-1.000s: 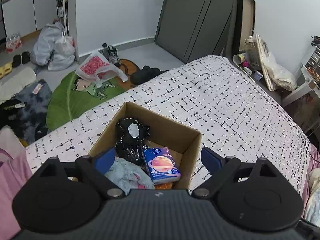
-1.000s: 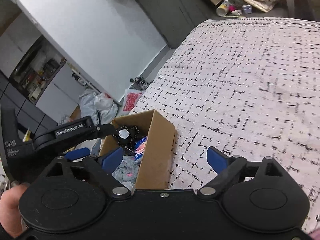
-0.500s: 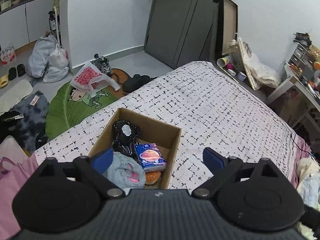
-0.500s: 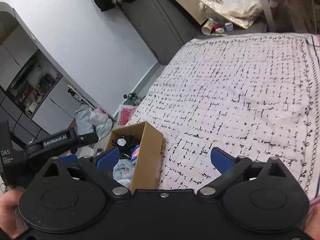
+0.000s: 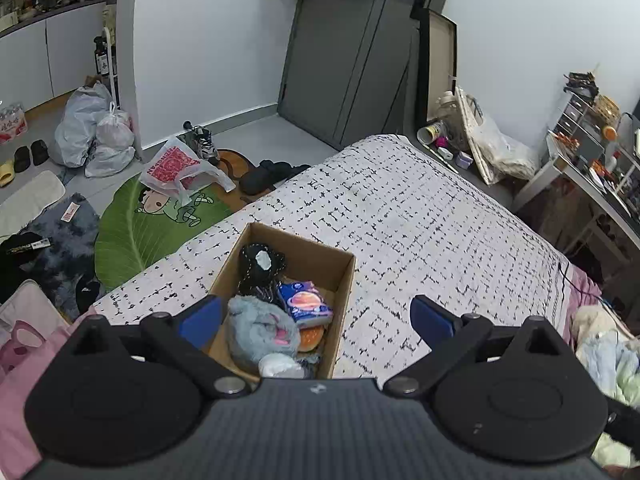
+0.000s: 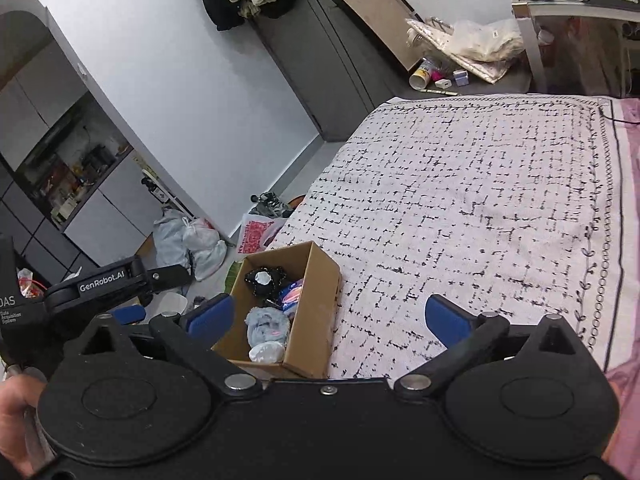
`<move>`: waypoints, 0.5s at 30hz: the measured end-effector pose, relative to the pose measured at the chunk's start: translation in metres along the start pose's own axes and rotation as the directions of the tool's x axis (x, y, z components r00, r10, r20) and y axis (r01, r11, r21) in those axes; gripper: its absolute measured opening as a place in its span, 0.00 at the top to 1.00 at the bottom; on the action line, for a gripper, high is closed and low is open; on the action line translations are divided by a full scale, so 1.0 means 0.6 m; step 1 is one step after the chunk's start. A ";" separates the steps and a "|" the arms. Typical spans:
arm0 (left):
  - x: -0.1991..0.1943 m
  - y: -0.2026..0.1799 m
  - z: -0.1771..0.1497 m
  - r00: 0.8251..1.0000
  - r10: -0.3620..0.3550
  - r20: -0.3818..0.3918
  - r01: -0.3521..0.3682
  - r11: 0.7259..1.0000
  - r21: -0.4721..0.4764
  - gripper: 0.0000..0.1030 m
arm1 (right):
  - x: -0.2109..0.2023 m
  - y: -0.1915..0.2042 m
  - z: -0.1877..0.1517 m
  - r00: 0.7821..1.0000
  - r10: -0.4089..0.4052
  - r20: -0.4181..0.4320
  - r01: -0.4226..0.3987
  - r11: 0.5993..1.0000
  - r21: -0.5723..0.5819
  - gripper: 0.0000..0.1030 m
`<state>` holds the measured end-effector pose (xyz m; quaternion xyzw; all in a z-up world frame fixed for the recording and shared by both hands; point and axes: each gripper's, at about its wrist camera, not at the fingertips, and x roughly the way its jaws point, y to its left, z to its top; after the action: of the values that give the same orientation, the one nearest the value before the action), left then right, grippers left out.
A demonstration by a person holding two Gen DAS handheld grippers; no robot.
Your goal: Organize soft objects
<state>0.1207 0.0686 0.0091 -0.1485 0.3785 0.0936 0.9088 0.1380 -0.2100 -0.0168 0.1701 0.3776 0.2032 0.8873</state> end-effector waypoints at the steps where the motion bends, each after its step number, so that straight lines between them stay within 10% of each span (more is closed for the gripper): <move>1: -0.005 0.002 -0.003 1.000 -0.002 0.001 0.002 1.000 0.009 0.03 | -0.006 0.002 -0.002 1.000 -0.006 0.000 0.006 1.000 -0.002 0.00; 15: -0.079 0.014 -0.045 1.000 -0.021 0.004 0.020 0.993 0.115 0.03 | -0.087 0.037 -0.034 0.999 -0.043 0.023 0.044 0.997 -0.060 0.00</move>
<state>0.0677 0.0647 0.0231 -0.0996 0.3792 0.0627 0.9178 0.0851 -0.2134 0.0111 0.1373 0.3654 0.1933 0.9001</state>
